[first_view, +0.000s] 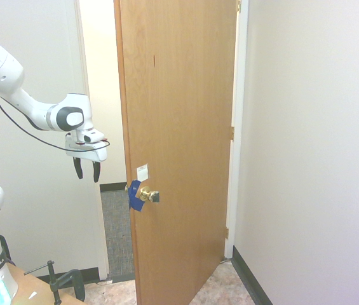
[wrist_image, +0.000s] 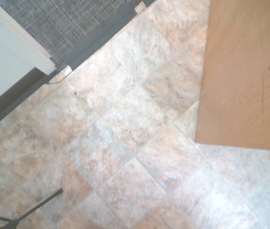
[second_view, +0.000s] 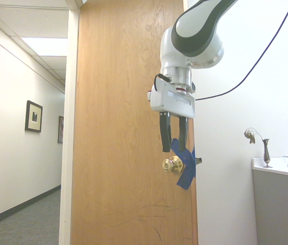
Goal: Close door
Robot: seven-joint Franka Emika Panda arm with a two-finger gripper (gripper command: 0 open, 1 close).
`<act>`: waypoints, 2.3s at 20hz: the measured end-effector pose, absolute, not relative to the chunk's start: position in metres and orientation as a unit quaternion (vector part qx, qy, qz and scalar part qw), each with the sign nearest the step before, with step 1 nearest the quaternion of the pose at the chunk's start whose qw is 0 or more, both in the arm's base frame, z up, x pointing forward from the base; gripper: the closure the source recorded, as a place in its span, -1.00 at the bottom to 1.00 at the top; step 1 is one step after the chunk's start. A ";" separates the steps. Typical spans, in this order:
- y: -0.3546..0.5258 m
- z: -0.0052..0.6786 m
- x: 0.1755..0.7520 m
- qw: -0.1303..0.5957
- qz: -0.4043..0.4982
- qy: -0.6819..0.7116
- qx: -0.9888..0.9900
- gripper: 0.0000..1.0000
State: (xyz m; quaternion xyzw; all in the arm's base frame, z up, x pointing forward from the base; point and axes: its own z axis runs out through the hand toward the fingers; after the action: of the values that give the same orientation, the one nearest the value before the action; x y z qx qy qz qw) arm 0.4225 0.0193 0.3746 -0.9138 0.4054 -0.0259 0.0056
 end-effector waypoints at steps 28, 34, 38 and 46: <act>-0.172 0.437 0.343 0.061 -0.059 0.586 -0.806 -1.00; -0.222 0.441 0.335 0.071 -0.065 0.631 -0.770 -1.00; -0.243 0.445 0.328 0.076 -0.070 0.650 -0.753 -1.00; -0.244 0.471 0.349 0.071 -0.080 0.663 -0.741 -1.00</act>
State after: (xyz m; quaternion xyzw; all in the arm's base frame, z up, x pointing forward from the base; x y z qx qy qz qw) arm 0.3494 -0.2435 0.4712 -0.7409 0.6631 -0.0797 0.0707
